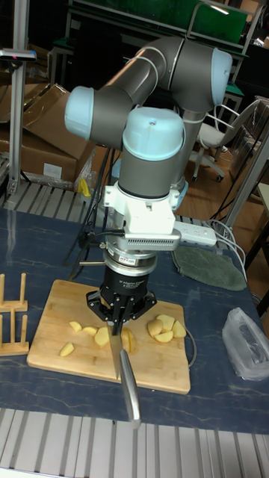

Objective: Chop the potatoes

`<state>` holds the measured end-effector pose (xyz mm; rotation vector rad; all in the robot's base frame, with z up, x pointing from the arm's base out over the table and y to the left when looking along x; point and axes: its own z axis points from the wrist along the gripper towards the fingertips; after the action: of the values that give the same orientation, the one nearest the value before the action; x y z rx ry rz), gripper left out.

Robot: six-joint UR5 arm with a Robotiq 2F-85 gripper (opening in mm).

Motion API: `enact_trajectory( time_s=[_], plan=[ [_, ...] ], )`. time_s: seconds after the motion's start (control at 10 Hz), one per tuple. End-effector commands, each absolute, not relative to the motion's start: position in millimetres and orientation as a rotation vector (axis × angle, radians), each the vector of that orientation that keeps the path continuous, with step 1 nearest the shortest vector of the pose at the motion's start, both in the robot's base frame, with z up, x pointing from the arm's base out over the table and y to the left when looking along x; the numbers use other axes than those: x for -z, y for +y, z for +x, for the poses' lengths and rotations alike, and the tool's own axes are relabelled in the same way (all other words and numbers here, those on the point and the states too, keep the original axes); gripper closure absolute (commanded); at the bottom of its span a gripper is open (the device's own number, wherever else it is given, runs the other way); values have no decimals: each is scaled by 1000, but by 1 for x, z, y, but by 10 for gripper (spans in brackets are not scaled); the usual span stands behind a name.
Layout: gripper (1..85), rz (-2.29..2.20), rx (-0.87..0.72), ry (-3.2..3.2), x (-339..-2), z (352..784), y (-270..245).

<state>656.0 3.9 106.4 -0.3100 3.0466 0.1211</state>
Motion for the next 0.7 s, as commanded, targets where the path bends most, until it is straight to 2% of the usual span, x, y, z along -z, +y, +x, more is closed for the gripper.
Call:
enact_trajectory(
  time_s=[0.0, 0.6],
  plan=[
    [847, -286, -149, 3042, -107, 659, 13],
    [847, -403, -129, 3015, -102, 672, -11]
  ],
)
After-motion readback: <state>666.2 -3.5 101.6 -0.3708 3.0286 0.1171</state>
